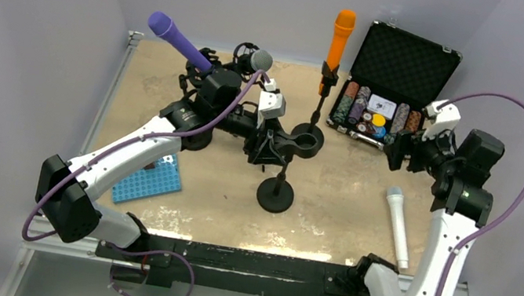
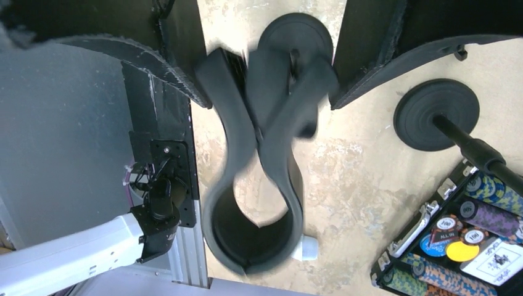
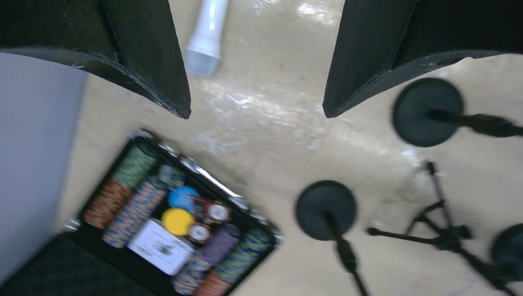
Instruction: Remove the microphone from the stand
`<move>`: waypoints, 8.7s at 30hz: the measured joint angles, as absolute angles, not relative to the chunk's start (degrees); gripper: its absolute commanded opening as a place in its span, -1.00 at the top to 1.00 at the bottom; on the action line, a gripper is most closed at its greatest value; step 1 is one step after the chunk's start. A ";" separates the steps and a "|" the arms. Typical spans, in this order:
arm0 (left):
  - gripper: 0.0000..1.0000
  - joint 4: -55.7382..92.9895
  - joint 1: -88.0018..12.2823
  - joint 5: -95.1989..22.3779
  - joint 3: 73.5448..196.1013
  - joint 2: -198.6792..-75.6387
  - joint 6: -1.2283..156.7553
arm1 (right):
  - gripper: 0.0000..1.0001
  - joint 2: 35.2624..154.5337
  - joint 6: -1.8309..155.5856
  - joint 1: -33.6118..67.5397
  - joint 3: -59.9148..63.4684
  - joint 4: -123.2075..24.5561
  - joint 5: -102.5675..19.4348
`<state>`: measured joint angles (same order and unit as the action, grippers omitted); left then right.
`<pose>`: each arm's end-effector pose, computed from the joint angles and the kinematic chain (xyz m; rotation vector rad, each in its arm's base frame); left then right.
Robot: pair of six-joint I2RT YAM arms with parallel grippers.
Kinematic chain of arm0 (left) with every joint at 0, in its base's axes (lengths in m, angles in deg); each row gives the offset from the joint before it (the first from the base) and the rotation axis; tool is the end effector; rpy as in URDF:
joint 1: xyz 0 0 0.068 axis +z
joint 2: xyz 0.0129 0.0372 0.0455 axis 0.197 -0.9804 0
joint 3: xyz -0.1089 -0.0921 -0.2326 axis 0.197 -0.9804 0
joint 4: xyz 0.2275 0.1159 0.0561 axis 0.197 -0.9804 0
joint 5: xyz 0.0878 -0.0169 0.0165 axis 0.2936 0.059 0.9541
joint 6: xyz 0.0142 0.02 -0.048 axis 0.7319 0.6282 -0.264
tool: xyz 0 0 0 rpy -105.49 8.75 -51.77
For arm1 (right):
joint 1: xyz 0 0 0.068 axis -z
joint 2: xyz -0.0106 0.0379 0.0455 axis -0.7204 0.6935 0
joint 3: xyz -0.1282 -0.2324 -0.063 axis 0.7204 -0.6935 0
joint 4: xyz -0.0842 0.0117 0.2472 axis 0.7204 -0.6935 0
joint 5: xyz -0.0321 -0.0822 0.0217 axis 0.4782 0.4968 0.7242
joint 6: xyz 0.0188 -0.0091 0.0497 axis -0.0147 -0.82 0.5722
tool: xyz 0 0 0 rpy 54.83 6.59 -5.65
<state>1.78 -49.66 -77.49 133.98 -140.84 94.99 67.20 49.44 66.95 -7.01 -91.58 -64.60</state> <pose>0.2270 -0.2137 0.3619 1.2668 1.5626 -1.2092 0.1728 -0.0464 0.3894 -0.3136 1.9832 0.0982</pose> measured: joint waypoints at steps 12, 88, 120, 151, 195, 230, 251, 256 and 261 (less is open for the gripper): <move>-0.98 0.97 -49.64 -77.73 134.36 -140.84 93.62 | -0.69 73.93 66.90 43.09 6.11 -95.84 -91.55; -0.80 14.70 -45.97 -68.36 125.26 -137.89 71.23 | -0.08 90.63 84.85 29.32 -2.86 -84.08 -93.43; -0.82 13.74 -45.91 -66.48 122.64 -140.80 78.16 | -0.37 93.98 80.52 28.46 -3.90 -89.48 -85.91; -0.95 -21.24 -45.80 -67.61 143.45 -117.63 101.92 | -0.61 97.93 24.37 10.89 25.01 -120.26 -68.97; -0.94 -15.23 -33.88 -69.97 135.19 -113.94 95.91 | 1.00 96.95 32.52 38.67 21.71 -127.60 -46.55; -0.95 -14.05 -33.86 -71.37 137.44 -117.94 94.49 | 1.00 114.89 40.57 55.57 36.18 -122.77 -53.00; -1.00 -14.37 -33.86 -71.42 138.86 -118.11 94.21 | -0.65 107.66 45.03 57.62 34.30 -119.40 -52.76; -1.00 -13.80 -33.88 -71.94 139.93 -118.74 92.81 | -0.65 103.18 46.49 57.62 40.14 -119.89 -55.66; -1.00 -12.45 -33.88 -72.53 141.48 -119.97 91.87 | -0.72 95.07 48.50 57.53 34.17 -113.94 -66.61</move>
